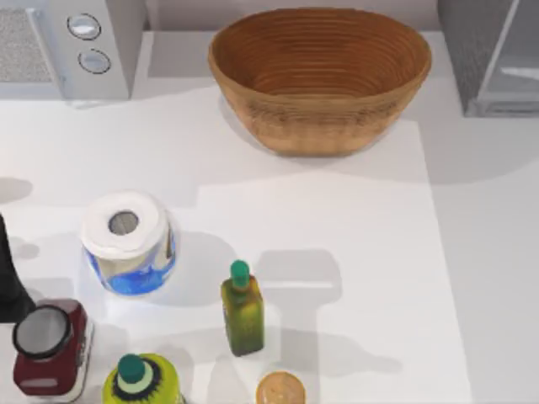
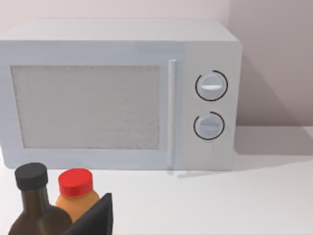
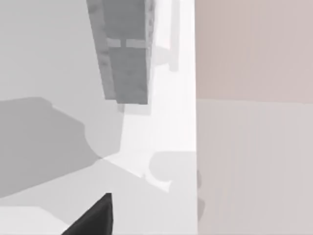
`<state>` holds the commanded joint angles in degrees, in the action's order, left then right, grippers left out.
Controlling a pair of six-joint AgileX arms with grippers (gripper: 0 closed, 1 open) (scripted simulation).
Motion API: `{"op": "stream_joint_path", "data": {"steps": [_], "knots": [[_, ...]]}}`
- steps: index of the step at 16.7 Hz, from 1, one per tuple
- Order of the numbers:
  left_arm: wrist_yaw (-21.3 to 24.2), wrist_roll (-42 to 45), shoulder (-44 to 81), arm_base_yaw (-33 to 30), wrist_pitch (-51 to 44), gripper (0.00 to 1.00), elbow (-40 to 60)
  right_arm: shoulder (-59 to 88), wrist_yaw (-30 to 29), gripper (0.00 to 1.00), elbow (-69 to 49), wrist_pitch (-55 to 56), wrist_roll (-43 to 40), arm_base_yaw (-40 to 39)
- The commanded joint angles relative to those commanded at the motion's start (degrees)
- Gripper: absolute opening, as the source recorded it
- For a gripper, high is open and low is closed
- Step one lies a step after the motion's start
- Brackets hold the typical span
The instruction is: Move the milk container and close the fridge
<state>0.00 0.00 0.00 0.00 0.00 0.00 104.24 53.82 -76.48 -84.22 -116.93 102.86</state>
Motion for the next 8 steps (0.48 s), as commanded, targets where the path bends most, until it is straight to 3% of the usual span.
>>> {"op": "stream_joint_path", "data": {"steps": [4,8], "knots": [[0.0,0.0,0.0,0.0,0.0,1.0,0.0,-0.4,-0.7,1.0,-0.3,8.0,8.2,-6.3],[0.0,0.0,0.0,0.0,0.0,1.0,0.0,-0.9,-2.2,1.0,-0.6,22.5,25.1,-16.5]]}}
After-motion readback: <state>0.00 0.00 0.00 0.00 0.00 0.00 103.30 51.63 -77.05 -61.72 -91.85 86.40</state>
